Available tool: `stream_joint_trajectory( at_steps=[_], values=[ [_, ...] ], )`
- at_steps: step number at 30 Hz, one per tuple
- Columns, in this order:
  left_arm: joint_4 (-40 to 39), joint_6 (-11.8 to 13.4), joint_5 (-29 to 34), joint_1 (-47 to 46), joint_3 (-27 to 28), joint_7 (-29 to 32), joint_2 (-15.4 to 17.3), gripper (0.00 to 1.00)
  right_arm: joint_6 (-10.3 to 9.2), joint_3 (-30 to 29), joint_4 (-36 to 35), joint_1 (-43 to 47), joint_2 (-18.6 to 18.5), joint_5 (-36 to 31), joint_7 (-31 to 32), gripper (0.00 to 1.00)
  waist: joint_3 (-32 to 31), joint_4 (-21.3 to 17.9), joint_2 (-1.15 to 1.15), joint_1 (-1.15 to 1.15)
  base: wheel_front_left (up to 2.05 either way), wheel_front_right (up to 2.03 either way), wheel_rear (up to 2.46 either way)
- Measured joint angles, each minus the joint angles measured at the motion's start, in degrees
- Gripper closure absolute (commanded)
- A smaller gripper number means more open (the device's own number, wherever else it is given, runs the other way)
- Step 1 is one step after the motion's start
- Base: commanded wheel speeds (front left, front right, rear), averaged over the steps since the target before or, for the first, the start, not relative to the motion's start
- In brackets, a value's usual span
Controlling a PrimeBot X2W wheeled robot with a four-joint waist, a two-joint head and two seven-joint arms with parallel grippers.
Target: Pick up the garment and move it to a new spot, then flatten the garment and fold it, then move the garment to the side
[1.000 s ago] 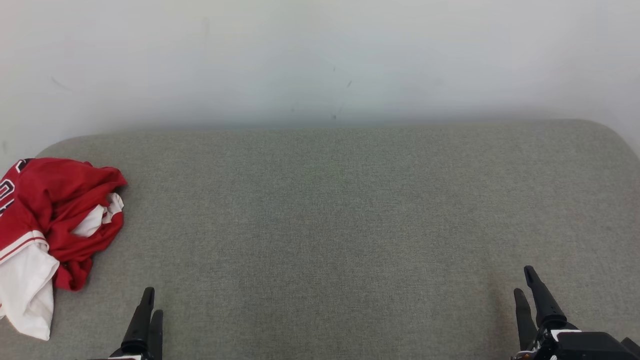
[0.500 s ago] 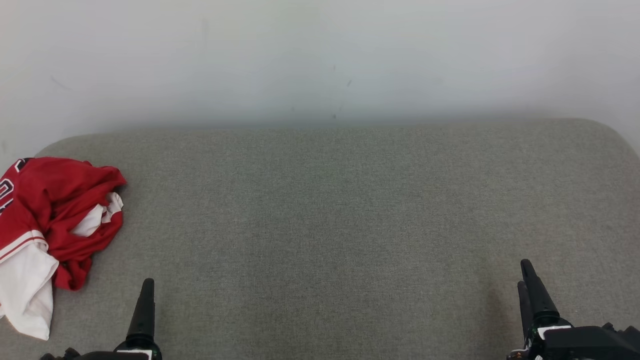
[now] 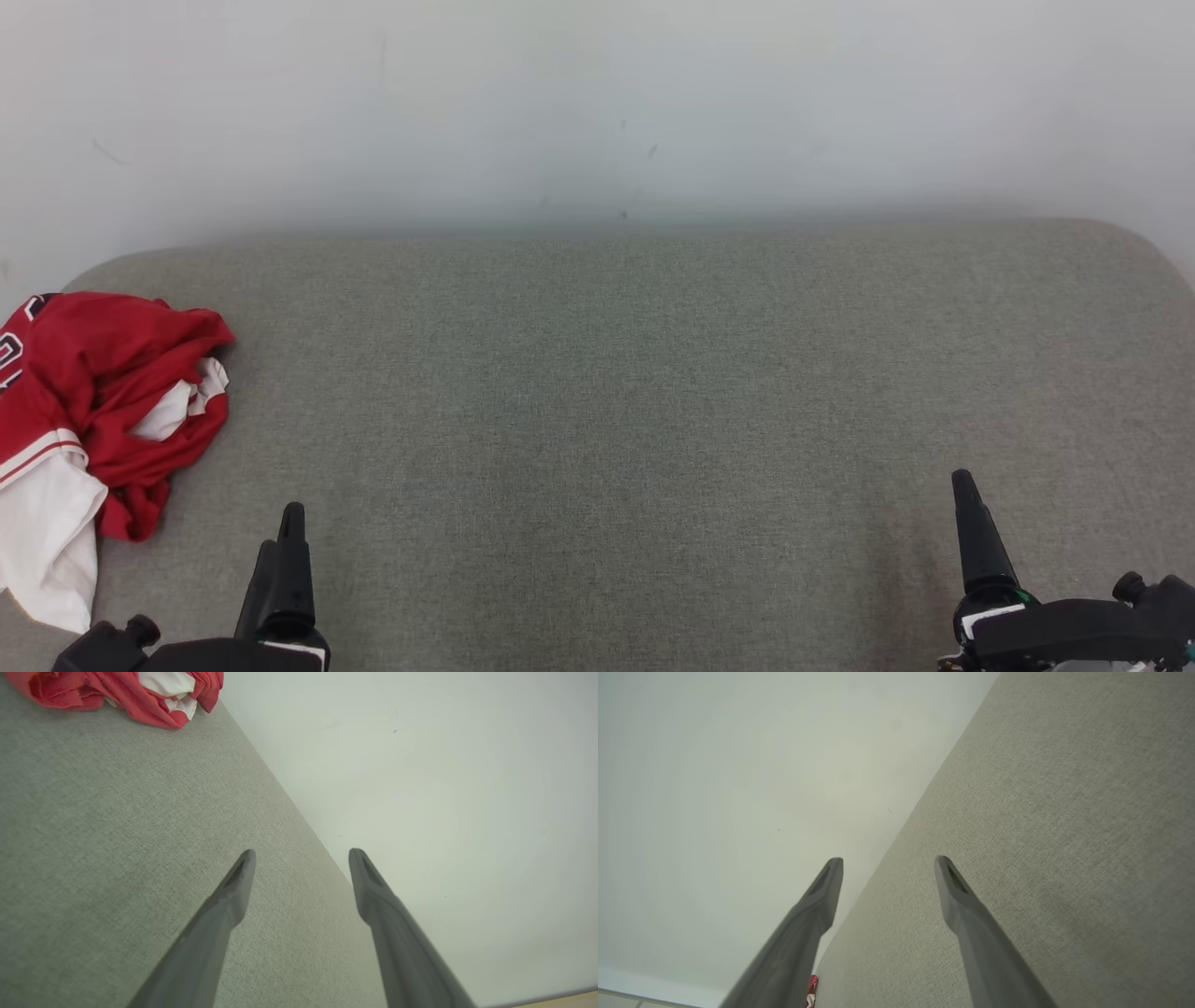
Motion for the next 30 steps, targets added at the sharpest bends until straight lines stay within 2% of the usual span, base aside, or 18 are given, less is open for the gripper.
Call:
stream_joint_trajectory(
  at_steps=[14, 30],
  values=[
    [-1.4, 1.7, 16.5, 0.1, -2.3, -2.9, 1.3, 0.00, 0.00, 2.3, -2.1, 0.6, -0.1, -19.7, -2.8, 0.00, 0.1, 0.1, 0.00, 0.00, 0.00, 0.00, 0.00],
    [-2.5, 2.8, 28.6, 0.4, -4.5, -5.9, 2.6, 0.00, 0.00, 3.1, -3.1, 1.4, 0.0, -34.6, -5.8, 0.00, 0.0, 0.5, 0.00, 0.00, 0.00, 0.00, 0.00]
  ],
)
